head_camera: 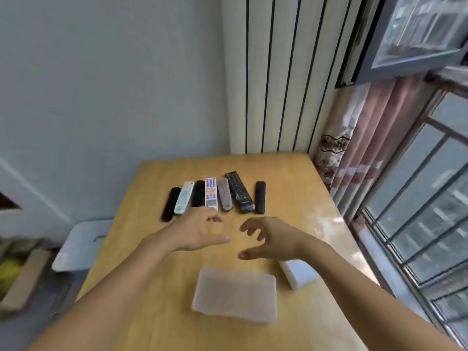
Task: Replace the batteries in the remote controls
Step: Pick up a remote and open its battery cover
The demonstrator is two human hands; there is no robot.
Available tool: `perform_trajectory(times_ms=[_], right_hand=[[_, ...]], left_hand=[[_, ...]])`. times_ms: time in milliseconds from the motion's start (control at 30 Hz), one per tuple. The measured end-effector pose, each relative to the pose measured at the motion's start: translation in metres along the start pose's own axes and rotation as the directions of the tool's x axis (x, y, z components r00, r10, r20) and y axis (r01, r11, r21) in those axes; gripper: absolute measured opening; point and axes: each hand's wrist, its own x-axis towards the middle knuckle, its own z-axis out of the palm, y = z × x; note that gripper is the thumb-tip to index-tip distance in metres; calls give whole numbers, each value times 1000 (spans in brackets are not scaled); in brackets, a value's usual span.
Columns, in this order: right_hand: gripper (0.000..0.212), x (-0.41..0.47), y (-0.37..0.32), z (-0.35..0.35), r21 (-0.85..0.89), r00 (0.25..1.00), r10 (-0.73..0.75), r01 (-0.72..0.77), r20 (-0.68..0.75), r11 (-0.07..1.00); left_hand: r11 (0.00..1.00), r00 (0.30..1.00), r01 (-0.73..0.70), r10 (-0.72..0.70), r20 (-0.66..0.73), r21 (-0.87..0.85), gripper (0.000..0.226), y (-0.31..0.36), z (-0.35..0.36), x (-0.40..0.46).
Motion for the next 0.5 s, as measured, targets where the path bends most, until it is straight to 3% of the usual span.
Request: perform_trajectory(times_ms=[100,200,333,400,500], right_hand=[[106,-2,34,50,-171,984,-34,65,177,983],[117,-15,56,90,-273,980,-97,143,173,951],[101,1,79,131,-411,970,-242,230,23,882],[90,17,81,142,-417,955,-292,249,-43,874],[76,51,72,165,-563,915,-378,241,-139,791]], left_hand=[[997,969,-45,27,245,67,112,-28,46,-6],[960,925,-195,113,362,199,135,-46,84,-25],[933,960,-257,215,182,253,118,-67,137,-25],[948,976,-214,196,97,237,111,-80,139,-22],[969,993,-111,116,-11,219,109,-118,124,-22]])
